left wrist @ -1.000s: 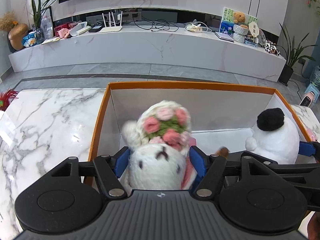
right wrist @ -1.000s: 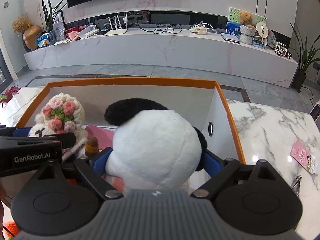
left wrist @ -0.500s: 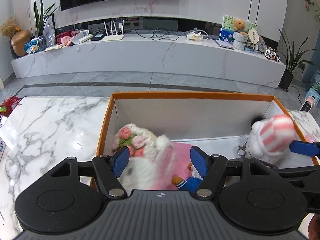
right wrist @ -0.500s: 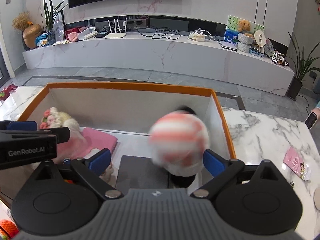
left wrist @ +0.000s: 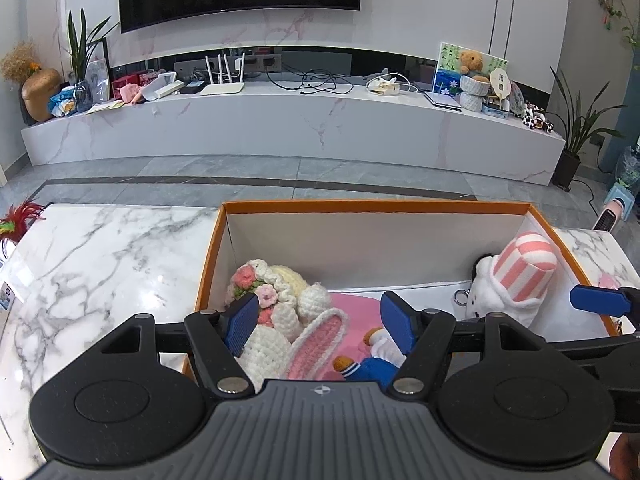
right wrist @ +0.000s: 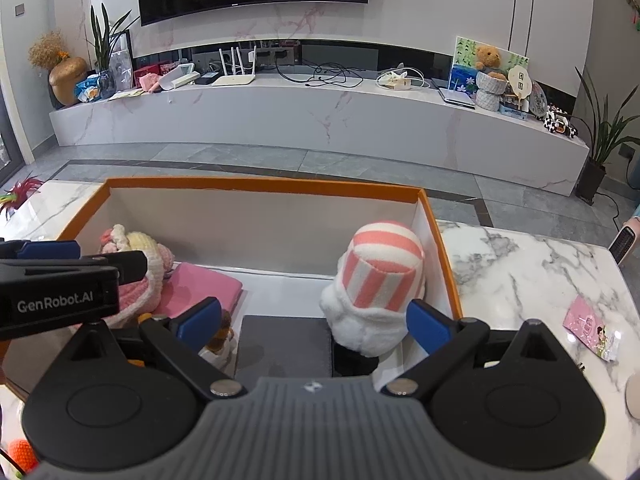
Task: Organize objects
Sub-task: 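Lower both plush toys into the orange box and open both tools, then withdraw both tools from the box toward the items on the table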
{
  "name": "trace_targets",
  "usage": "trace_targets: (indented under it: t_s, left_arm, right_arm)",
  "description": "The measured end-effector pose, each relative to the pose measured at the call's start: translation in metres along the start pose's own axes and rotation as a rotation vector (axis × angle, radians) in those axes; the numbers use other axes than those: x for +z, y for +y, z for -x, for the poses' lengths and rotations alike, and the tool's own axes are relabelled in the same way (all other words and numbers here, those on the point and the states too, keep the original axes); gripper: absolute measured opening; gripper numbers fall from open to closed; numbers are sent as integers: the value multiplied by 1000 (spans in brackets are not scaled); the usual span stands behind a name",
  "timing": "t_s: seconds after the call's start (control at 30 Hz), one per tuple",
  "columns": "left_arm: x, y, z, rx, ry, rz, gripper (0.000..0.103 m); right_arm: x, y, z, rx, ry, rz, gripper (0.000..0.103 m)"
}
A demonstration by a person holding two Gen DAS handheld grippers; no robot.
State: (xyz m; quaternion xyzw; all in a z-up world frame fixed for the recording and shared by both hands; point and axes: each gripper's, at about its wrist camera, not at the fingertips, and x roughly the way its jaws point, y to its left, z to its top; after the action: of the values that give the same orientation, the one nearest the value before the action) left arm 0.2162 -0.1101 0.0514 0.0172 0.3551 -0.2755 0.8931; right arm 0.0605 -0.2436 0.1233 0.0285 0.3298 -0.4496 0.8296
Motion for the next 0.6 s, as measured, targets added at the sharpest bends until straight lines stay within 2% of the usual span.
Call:
trace_targets:
  t_s: [0.3,0.6]
  left_arm:
    - [-3,-3,23,3,-16,-26,79]
    - [-15,5,69,1,-44,-54,79]
  right_arm:
    - [-3,0,29,-9,-21,3,99]
    - [-11,1,87,-48,-91,34,100]
